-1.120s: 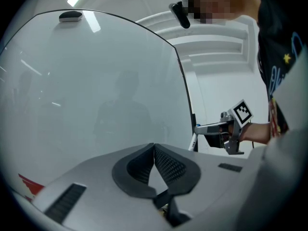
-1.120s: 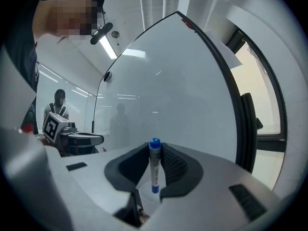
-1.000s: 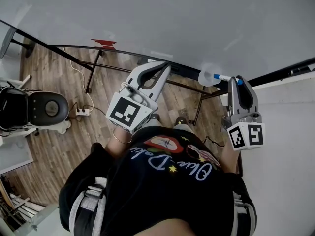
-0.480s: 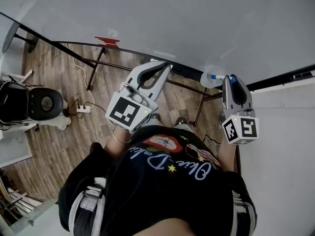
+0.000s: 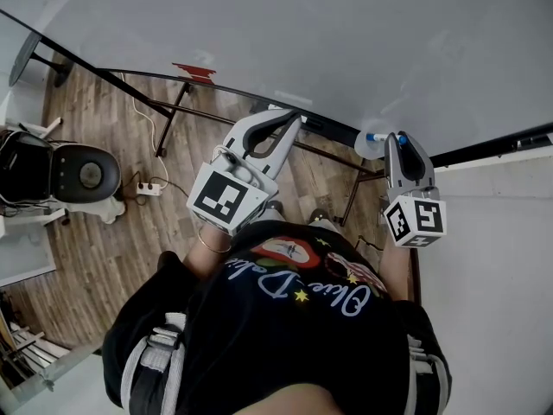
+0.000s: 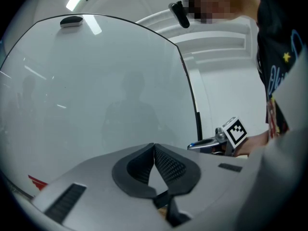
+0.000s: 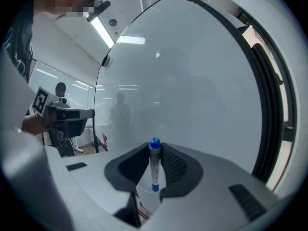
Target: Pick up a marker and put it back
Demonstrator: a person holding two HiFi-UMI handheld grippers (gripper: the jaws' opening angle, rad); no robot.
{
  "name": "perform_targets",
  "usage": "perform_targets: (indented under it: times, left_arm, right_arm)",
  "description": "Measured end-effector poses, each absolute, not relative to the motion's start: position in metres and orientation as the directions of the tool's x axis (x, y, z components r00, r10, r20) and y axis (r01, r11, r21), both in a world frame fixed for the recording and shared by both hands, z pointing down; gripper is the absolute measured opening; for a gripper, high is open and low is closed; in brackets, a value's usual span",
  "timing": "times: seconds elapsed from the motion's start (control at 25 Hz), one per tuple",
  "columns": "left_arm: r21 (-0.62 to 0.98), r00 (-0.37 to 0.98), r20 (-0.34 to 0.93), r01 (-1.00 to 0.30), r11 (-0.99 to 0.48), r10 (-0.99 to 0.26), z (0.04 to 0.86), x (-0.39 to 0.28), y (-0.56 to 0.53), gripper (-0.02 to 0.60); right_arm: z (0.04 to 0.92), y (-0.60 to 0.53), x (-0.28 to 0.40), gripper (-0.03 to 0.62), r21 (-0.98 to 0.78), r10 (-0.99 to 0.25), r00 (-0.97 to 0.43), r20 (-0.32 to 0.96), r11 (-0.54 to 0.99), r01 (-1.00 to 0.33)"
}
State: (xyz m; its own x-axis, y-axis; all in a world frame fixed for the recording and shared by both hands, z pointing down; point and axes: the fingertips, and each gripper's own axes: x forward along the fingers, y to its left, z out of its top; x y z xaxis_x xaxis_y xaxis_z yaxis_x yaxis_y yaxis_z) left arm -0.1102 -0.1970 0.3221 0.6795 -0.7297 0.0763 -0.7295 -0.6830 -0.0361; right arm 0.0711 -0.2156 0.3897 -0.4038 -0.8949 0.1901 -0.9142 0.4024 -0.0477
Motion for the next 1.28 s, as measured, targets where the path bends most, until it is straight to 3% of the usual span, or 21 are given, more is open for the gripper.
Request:
perform_targets:
  times: [1.28]
  left_arm:
    - [-0.025,0.688,0.074,-0.722,-0.691,-0.722,0.322,-0.106,-0.198,0.004]
  right_arm:
    - [0.422,-0.213,0.068,0.074,-0.032,-0.884,-0.401,0.242,0.406,-0.914]
